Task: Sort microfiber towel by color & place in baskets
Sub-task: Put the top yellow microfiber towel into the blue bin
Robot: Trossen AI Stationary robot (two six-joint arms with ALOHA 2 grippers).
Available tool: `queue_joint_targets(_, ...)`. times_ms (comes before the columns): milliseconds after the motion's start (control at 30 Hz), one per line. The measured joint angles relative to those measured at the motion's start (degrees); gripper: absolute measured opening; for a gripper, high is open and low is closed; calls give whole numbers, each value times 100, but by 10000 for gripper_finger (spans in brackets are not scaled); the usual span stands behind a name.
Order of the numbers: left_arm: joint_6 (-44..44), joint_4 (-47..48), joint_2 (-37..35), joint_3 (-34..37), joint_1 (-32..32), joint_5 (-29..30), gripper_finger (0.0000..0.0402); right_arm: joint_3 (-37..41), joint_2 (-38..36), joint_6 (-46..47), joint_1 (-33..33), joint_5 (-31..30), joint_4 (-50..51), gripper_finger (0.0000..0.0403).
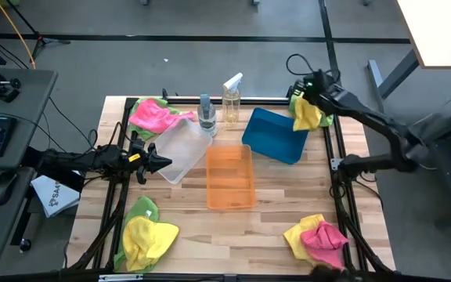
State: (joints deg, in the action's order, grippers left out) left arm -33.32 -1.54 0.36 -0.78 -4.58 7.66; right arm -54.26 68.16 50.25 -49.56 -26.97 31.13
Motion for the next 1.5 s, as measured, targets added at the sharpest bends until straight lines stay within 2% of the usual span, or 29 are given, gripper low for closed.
queue_joint_targets(233,-3,0,0,0,0,0,1,-2,-1654,-467,1146,473,-257,5)
queue_joint_targets(333,-5,2,0,0,-1,0,1,-2,-1971,-733,1815,498,-554,3)
queue_joint_targets(433,4,2,0,0,0,0,1,-2,-1970,-1002,2457,448,-590,3)
queue_joint_targets(533,3,2,0,0,0,0,1,100,-1689,-996,3034,-283,-559,2)
queue_joint_targets(700,3,2,0,0,0,1,1,805,-935,-500,3728,-2565,-1826,1)
queue_joint_targets(733,-3,0,0,-2,-2,0,1,959,-734,-347,3795,-2884,-2154,1)
queue_joint_targets(800,4,1,0,0,0,0,1,1229,-345,36,3876,-3062,-2770,1)
queue_joint_targets(900,0,1,0,-1,0,0,1,1410,169,326,3969,-2853,-3255,1)
queue_joint_targets(1067,4,0,0,-2,-1,0,1,1427,616,445,4234,-2675,-3188,0)
queue_joint_targets(1133,-5,2,0,-2,0,0,1,1427,683,331,4269,-2446,-2850,0)
queue_joint_targets(1233,1,0,0,-1,-1,0,1,1429,681,1059,4227,-1825,-2227,0)
queue_joint_targets(1300,-1,0,0,-1,0,0,1,1429,633,1440,4211,-1087,-2212,0)
queue_joint_targets(1400,-5,2,0,0,0,2,1,1429,633,1082,4348,5,-2544,0)
queue_joint_targets(1500,0,2,0,-1,-2,0,1,1388,633,945,4485,261,-2590,0)
